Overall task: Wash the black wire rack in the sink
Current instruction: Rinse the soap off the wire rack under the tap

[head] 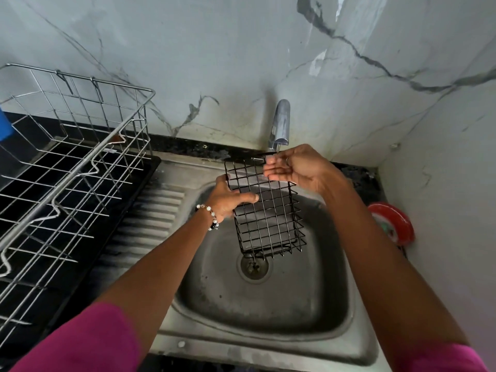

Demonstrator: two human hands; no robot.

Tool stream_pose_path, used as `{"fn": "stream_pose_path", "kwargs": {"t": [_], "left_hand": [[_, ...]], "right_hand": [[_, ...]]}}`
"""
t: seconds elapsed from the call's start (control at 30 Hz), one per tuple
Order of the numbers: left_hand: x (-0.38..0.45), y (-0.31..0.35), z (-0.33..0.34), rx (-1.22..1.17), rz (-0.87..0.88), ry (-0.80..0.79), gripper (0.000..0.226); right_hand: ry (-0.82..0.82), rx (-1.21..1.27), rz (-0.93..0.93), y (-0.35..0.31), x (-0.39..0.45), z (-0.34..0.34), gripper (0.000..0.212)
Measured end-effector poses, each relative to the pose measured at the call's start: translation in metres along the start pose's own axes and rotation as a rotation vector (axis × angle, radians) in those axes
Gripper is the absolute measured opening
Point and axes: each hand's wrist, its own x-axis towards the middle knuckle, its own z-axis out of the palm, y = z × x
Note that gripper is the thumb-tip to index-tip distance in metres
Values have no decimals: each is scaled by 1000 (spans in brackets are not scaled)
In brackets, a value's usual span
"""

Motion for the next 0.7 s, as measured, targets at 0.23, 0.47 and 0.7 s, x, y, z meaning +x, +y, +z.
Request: {"fn": "stream_pose_path", "kwargs": {"t": [0.23, 0.47, 0.7], "left_hand": [[9, 1, 3, 96, 64, 25, 137], [13, -2, 7, 2, 56, -86, 104], [9, -1, 15, -54, 60, -128, 106]], "right_hand": [[-83, -164, 51, -11, 8, -2, 30], [-159, -70, 15, -10, 9, 4, 29], [-192, -61, 51, -9, 9, -2, 30]]}}
